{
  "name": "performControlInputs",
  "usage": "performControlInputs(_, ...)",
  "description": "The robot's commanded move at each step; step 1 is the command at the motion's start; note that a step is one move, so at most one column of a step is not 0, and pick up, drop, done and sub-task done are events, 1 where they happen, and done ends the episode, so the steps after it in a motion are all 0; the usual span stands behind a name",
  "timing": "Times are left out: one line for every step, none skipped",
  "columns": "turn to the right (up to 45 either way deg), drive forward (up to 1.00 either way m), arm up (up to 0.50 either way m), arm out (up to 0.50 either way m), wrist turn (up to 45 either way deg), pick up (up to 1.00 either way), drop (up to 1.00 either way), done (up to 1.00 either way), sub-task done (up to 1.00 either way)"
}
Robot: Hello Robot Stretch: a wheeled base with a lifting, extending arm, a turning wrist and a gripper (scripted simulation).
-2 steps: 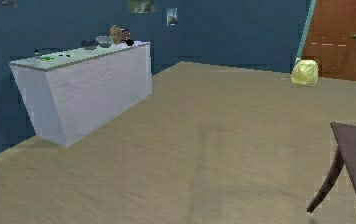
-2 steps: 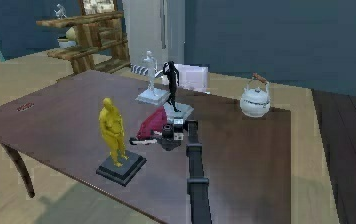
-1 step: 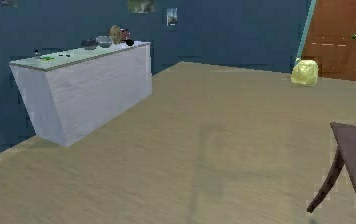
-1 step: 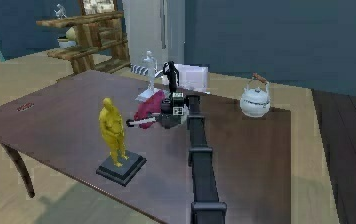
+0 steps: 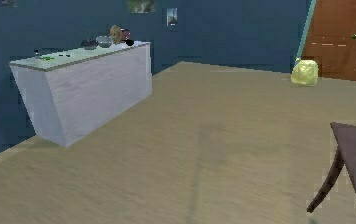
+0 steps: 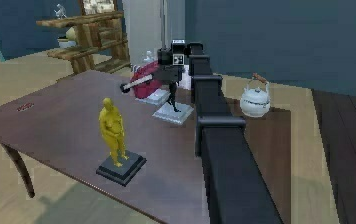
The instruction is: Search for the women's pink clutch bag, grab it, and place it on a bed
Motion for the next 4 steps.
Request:
performControlInputs(0.0, 0.00, 0.00, 0.00, -45.0, 0.00, 0.00, 0.00, 0.00)
performControlInputs(0.0, 0.00, 0.00, 0.00, -45.0, 0.00, 0.00, 0.00, 0.00)
performControlInputs(0.0, 0.00, 0.00, -0.44, 0.0, 0.00, 0.00, 0.00, 0.00)
performControlInputs(-45.0, 0.00, 0.00, 0.00, 0.0, 0.00, 0.00, 0.00, 0.00)
